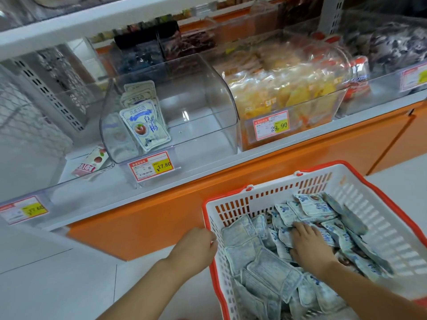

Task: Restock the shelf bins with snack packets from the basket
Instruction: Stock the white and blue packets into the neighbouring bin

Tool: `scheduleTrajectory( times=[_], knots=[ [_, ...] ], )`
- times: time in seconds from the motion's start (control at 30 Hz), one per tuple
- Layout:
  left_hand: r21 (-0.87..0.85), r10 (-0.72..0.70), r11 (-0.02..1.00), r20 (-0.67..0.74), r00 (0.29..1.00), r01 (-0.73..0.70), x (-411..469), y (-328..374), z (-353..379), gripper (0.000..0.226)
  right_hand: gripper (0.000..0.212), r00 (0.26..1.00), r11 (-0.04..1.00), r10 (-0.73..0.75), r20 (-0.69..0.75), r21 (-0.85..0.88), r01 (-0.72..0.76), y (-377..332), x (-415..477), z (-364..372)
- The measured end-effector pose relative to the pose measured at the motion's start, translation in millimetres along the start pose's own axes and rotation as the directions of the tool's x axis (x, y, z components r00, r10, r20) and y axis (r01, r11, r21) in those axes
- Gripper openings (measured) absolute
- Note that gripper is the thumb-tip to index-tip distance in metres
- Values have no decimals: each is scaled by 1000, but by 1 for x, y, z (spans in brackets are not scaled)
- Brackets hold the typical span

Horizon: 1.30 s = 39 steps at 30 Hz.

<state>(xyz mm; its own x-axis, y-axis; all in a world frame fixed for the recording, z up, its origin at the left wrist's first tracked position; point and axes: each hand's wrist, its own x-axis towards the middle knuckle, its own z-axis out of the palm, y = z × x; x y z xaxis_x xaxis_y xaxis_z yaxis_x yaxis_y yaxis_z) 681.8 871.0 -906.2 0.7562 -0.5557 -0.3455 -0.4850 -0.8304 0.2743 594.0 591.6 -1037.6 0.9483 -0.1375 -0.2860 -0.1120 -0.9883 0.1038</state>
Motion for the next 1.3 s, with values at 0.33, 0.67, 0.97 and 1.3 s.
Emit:
scheduleTrajectory(
  times=[0.33,0.67,0.97,1.3],
  knots=[
    [-286,-106,950,80,991,125,-6,16,-15,38,19,960,968,35,-278,248,37,-5,-4,-54],
    [-968,-41,-145,210,977,203,-40,33,-93,37,18,361,675,-228,-904,120,728,-61,-48,-219],
    [-955,-160,90,-295,942,-284,-71,17,-178,27,27,853,-31,157,-498,860,509,-85,-44,-319],
    [-665,-496,702,-713,496,-255,-55,-38,-209,27,26,952,0,-141,-273,961,276,-142,64,-408]
  ],
)
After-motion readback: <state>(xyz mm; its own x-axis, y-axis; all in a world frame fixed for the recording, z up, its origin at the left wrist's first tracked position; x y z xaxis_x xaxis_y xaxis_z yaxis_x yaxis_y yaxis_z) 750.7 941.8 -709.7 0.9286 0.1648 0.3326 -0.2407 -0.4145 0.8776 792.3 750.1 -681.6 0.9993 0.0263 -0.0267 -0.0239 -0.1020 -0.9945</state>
